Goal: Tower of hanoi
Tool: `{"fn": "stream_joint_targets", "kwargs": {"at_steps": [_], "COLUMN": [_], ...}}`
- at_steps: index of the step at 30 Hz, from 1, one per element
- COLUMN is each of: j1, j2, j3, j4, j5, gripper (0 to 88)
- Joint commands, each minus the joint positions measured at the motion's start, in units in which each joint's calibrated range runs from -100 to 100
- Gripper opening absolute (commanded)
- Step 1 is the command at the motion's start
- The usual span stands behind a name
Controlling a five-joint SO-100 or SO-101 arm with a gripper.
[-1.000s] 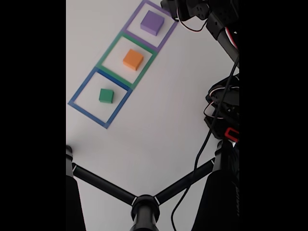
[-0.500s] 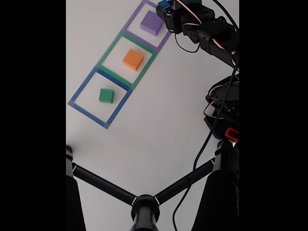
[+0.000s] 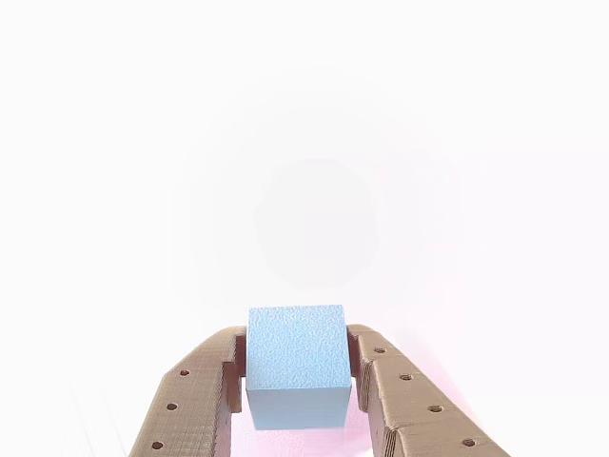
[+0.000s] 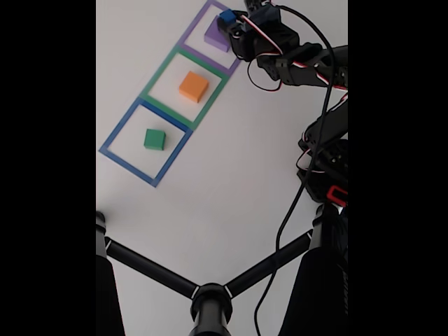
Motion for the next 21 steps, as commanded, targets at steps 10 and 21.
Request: {"fn": "stream_joint_targets", "kwargs": {"at_steps": [10,21], "j1": [-0.96,-1.25], "j2": [3.72,8.65], "j3": [1.60,1.15], "j4": [-9.78,-14.96], "j5": [0.59,0.59], "gripper": [5.2,6.1]}}
